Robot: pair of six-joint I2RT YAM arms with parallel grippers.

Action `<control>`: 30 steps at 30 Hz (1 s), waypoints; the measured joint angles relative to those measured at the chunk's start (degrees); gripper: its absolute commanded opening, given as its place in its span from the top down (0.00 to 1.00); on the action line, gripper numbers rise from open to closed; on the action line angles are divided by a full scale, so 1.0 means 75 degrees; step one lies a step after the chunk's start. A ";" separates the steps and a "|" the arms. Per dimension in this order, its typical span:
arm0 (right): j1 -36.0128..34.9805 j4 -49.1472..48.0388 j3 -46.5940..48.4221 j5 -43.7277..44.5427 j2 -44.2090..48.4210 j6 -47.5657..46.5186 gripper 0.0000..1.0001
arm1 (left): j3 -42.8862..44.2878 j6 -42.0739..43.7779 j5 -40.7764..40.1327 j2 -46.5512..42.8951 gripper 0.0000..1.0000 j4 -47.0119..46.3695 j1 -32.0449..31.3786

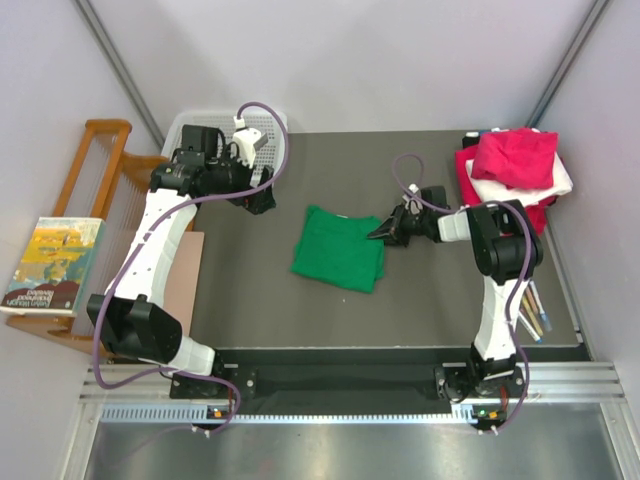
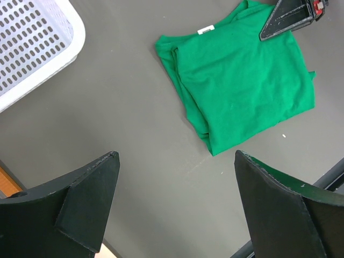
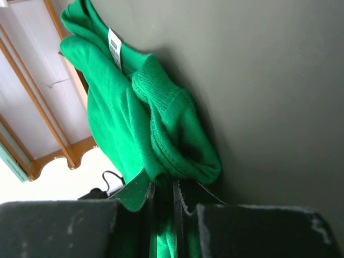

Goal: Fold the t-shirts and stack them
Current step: Neatly place the folded tshirt to the corner

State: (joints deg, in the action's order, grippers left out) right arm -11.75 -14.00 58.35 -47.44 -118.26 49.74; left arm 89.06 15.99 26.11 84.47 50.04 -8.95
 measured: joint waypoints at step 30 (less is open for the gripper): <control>0.5295 0.0822 0.4593 0.1443 0.0790 0.2702 1.00 | -0.0361 0.0029 -0.0154 -0.0256 0.07 -0.0023 0.0000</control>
State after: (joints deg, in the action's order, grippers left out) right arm 27.97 -7.84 92.79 -36.62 -112.33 70.00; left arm 86.35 16.21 24.95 82.54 49.87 -8.95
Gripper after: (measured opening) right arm 0.066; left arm 0.925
